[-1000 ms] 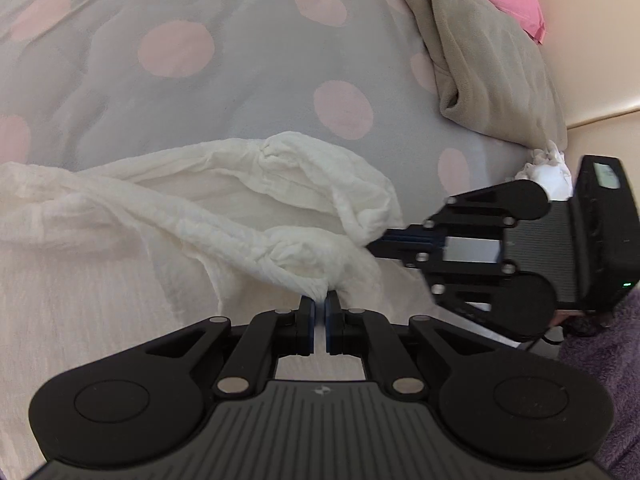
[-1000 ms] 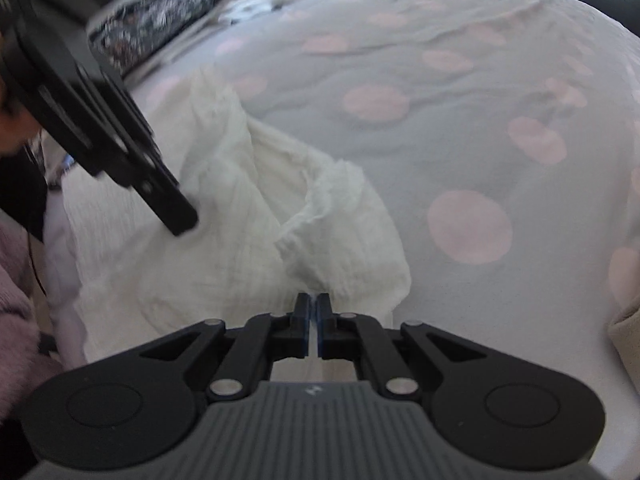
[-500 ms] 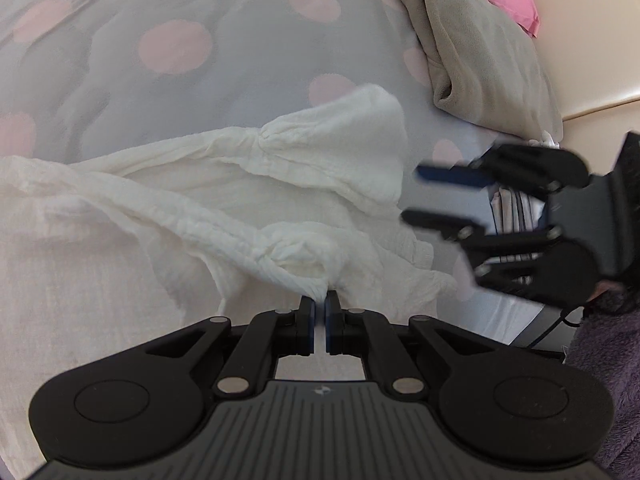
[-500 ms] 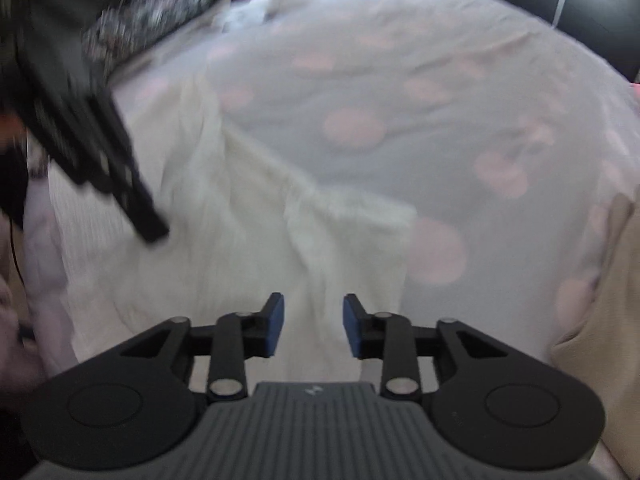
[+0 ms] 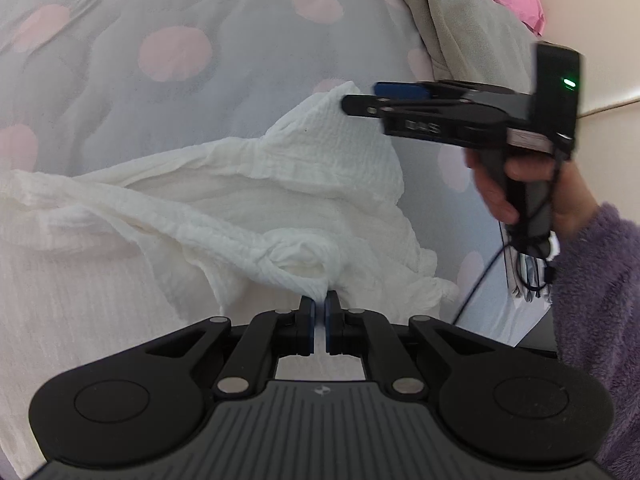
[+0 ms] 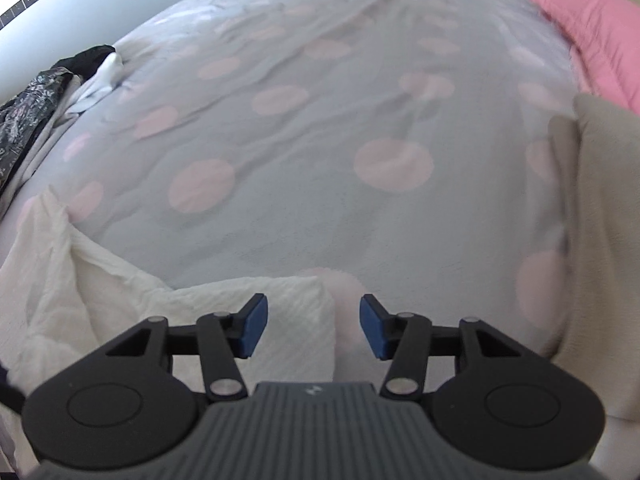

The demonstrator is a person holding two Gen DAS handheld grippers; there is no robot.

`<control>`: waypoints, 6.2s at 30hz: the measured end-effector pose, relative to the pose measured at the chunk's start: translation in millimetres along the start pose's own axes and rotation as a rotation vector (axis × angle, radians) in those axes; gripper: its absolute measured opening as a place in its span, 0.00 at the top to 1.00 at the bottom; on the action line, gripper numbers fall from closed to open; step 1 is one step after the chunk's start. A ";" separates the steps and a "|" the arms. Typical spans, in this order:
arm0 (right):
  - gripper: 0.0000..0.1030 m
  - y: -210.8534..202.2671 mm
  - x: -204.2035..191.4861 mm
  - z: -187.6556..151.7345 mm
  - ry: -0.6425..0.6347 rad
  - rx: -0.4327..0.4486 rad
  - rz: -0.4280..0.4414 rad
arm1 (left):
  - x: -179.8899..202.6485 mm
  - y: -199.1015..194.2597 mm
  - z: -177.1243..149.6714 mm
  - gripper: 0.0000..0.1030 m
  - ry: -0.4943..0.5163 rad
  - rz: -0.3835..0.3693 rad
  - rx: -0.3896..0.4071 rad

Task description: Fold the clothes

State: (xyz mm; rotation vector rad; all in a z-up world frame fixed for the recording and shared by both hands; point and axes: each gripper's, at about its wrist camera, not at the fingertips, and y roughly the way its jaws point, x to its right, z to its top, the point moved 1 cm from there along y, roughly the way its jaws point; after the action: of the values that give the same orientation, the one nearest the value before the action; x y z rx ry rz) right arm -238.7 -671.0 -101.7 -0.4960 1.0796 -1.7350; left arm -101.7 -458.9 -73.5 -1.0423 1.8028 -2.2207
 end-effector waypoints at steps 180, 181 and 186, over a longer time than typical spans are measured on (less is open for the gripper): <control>0.60 -61.8 -59.7 -163.7 0.573 -0.090 -0.232 | -115.6 -23.3 -168.9 0.69 0.184 0.438 0.314; 0.66 -61.7 -60.8 -163.6 0.570 -0.089 -0.226 | -115.1 -23.2 -168.9 0.69 0.183 0.439 0.315; 0.70 -66.7 -62.7 -161.9 0.565 -0.086 -0.211 | -116.1 -24.9 -169.3 0.69 0.174 0.435 0.321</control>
State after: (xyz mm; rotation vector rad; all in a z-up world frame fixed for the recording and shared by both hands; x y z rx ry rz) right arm -366.5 -537.2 -120.2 -0.1714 1.5456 -2.0863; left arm -99.1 -256.0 -113.7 -0.3654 1.4760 -2.2626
